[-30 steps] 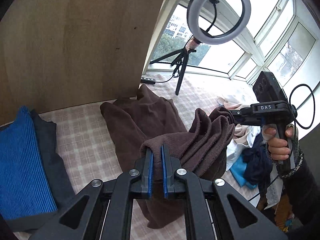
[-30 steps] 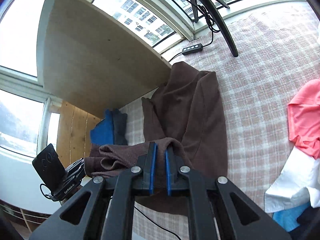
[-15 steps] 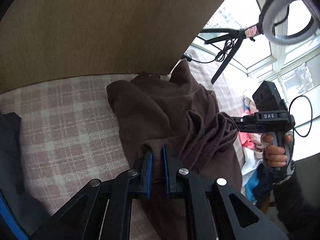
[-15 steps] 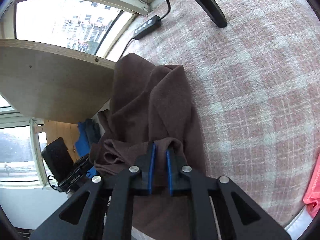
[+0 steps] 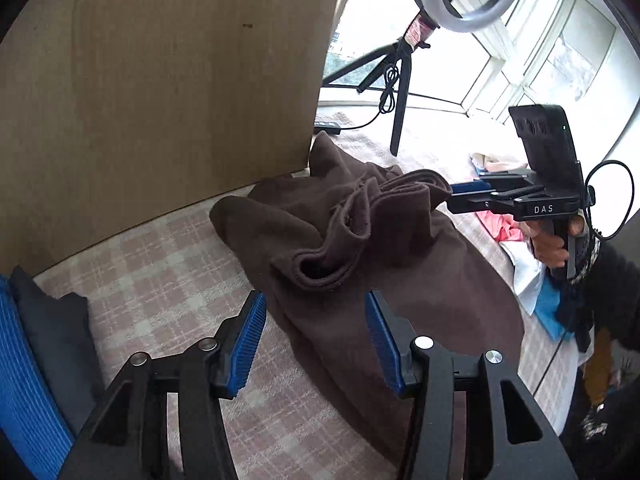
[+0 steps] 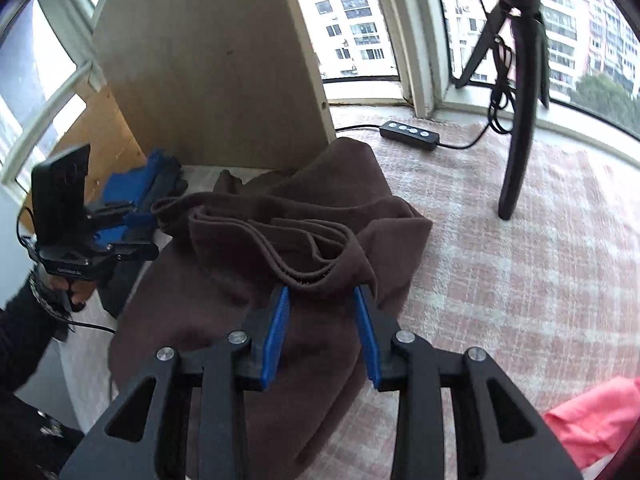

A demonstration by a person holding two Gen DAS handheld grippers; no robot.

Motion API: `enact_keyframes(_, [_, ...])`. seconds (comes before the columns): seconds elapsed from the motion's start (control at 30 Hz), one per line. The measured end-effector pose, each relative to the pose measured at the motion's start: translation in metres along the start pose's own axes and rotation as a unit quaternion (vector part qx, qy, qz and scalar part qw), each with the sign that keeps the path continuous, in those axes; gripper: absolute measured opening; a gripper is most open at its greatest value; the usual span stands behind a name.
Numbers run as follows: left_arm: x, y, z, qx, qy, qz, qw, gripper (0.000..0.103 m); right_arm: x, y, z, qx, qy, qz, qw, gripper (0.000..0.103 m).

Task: Fold clothes

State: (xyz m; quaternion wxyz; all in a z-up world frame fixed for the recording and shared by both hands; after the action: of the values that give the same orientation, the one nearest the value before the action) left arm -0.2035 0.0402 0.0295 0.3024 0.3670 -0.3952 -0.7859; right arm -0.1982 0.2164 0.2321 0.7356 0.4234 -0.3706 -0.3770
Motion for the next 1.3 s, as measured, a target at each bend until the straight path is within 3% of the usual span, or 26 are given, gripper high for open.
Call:
enact_keyframes(0.1, [-0.003, -0.009, 0.005, -0.006, -0.013, 0.003, 0.9999, 0.049, 0.003, -0.019, 0.008, 0.007, 0.040, -0.057, 0.998, 0.034])
enact_keyframes(0.17, [-0.005, -0.014, 0.008, -0.010, -0.021, 0.006, 0.9997, 0.049, 0.001, -0.023, 0.011, 0.009, 0.048, -0.065, 0.997, 0.034])
enact_keyframes(0.23, [-0.007, -0.019, 0.012, -0.010, -0.028, 0.010, 0.9995, 0.044, -0.002, -0.024, 0.016, 0.008, 0.042, -0.055, 0.998, 0.034])
enact_keyframes(0.27, [-0.007, -0.020, 0.015, -0.009, -0.032, 0.014, 0.9994, 0.033, -0.005, -0.024, 0.018, 0.007, 0.032, -0.043, 0.999, 0.033])
enact_keyframes(0.3, [-0.007, -0.022, 0.016, -0.006, -0.036, 0.018, 0.9992, 0.024, -0.009, -0.023, 0.019, 0.007, 0.022, -0.031, 0.999, 0.022])
enact_keyframes(0.33, [-0.009, -0.023, 0.018, -0.005, -0.038, 0.015, 0.9992, 0.022, -0.012, -0.022, 0.021, 0.006, 0.012, -0.017, 1.000, 0.015])
enact_keyframes(0.4, [-0.009, -0.021, 0.021, -0.004, -0.033, 0.010, 0.9994, 0.017, -0.016, -0.020, 0.022, 0.004, -0.006, 0.004, 1.000, 0.009])
enact_keyframes(0.57, [-0.005, -0.004, 0.033, -0.019, -0.016, 0.008, 0.9997, 0.017, -0.023, -0.024, 0.026, 0.007, -0.029, -0.010, 1.000, 0.008])
enact_keyframes(0.77, [0.024, -0.065, 0.055, 0.046, 0.032, 0.058, 0.9968, 0.022, -0.032, -0.028, 0.030, 0.010, -0.057, -0.027, 0.998, 0.008])
enact_keyframes(0.87, [0.025, -0.057, 0.056, 0.033, 0.045, 0.080, 0.9952, 0.031, -0.034, -0.028, 0.032, 0.012, -0.067, -0.038, 0.997, 0.008])
enact_keyframes(0.93, [0.027, -0.043, 0.053, 0.018, 0.067, 0.100, 0.9925, 0.045, -0.032, -0.021, 0.033, 0.015, -0.065, -0.054, 0.996, 0.015])
enact_keyframes(1.0, [0.030, -0.030, 0.048, 0.007, 0.086, 0.087, 0.9925, 0.057, -0.033, -0.013, 0.032, 0.017, -0.070, -0.068, 0.995, 0.051])
enact_keyframes(1.03, [0.031, -0.026, 0.046, 0.005, 0.092, 0.069, 0.9933, 0.058, -0.036, -0.011, 0.033, 0.015, -0.074, -0.062, 0.995, 0.058])
enact_keyframes(1.1, [0.031, -0.030, 0.047, 0.016, 0.087, 0.048, 0.9949, 0.070, -0.042, -0.007, 0.035, 0.006, -0.083, -0.041, 0.996, 0.060])
enact_keyframes(1.23, [0.036, -0.064, 0.057, 0.064, 0.082, 0.059, 0.9928, 0.070, -0.061, -0.024, 0.041, 0.020, -0.109, 0.012, 0.994, 0.060])
enact_keyframes(1.3, [0.040, -0.074, 0.059, 0.068, 0.095, 0.038, 0.9924, 0.071, -0.069, -0.036, 0.044, 0.029, -0.121, 0.037, 0.992, 0.060])
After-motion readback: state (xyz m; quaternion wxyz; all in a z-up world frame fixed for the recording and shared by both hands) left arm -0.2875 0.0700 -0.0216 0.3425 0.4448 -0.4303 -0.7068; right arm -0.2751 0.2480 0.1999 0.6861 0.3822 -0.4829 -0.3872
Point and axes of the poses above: each gripper's, at about its wrist camera, not at the fingertips, and y roughly against the way its jaws point, x to its left, z to its top, the point moved 2 cm from there along -y, roughly the way its jaws point, and after that the axes turned 11 degrees about x, right-handed, at the moved point
